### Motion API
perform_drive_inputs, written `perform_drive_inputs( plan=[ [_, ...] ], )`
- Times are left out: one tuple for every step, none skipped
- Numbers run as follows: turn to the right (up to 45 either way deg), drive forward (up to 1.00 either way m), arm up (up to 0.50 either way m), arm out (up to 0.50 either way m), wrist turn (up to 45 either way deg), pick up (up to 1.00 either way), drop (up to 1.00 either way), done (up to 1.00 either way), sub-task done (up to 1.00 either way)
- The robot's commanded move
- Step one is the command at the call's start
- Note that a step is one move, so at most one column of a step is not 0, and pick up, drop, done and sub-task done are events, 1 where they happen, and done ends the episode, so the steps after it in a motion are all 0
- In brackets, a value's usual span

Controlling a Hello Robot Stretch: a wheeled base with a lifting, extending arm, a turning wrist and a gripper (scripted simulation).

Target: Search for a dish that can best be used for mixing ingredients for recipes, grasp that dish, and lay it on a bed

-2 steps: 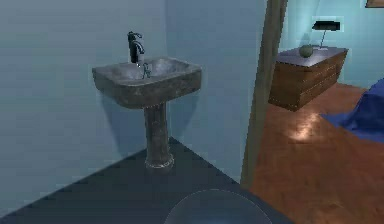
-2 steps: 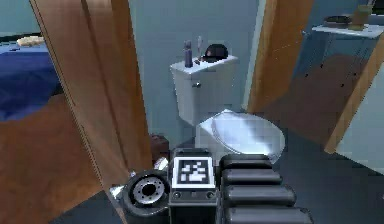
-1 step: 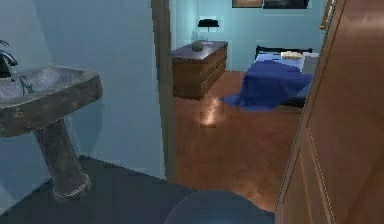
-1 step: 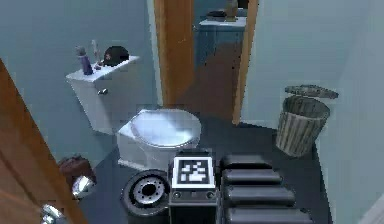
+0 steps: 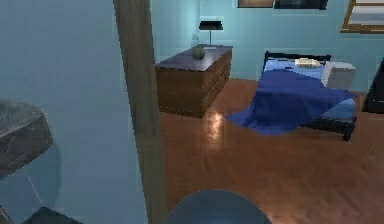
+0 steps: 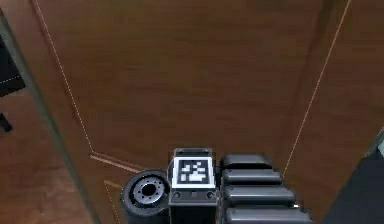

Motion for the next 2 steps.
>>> perform_drive_inputs(
  plan=[
    [27.0, 0.0, 0.0, 0.0, 0.0, 0.0, 0.0, 0.0, 0.0],
    [0.0, 0.85, 0.0, 0.0, 0.0, 0.0, 0.0, 0.0, 0.0]
  ],
)
